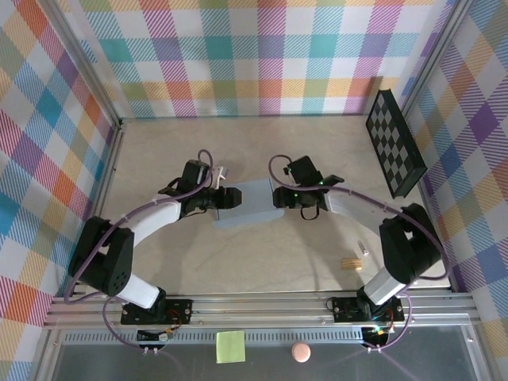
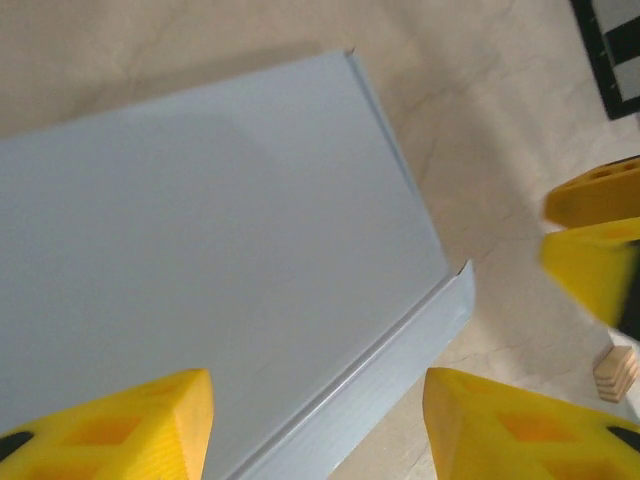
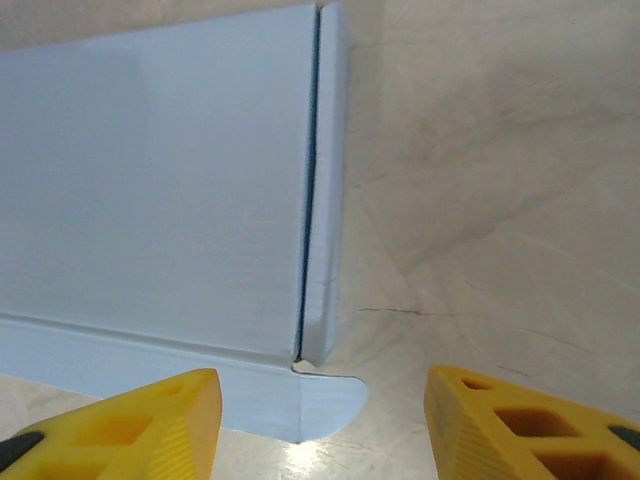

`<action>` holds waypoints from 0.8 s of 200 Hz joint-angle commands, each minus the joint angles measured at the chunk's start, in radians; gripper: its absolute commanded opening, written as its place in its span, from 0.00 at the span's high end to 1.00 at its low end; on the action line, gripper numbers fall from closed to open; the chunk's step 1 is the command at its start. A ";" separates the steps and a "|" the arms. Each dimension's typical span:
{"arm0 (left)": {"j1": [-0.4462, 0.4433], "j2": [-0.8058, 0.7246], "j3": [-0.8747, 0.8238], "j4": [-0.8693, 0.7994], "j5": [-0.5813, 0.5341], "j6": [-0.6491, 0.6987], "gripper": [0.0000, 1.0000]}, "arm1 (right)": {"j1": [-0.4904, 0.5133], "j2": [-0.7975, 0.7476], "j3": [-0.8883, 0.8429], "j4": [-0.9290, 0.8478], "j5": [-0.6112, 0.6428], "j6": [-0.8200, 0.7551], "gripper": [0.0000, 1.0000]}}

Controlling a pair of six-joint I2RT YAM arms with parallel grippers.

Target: Fold the paper box

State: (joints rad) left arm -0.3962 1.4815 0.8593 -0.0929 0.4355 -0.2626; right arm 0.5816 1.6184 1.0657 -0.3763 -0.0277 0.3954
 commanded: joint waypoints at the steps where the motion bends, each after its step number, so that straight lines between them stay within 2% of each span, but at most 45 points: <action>1: 0.017 -0.038 0.007 -0.091 -0.069 0.025 0.40 | -0.015 0.074 0.074 -0.083 -0.118 -0.043 0.44; 42: 0.039 -0.024 0.013 -0.243 -0.212 0.059 0.37 | -0.022 0.197 0.184 -0.160 -0.149 -0.092 0.46; 103: 0.052 0.095 0.015 -0.227 -0.161 0.066 0.41 | -0.027 0.318 0.256 -0.205 -0.119 -0.123 0.52; 140: 0.052 0.179 0.007 -0.200 -0.138 0.062 0.51 | -0.031 0.399 0.260 -0.234 -0.145 -0.119 0.64; 160: 0.051 0.214 0.010 -0.196 -0.094 0.062 0.63 | -0.031 0.407 0.240 -0.222 -0.191 -0.109 0.70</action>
State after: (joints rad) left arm -0.3496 1.6226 0.8692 -0.2844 0.3058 -0.2111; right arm 0.5556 1.9514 1.3388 -0.5545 -0.2005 0.2909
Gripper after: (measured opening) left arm 0.420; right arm 0.325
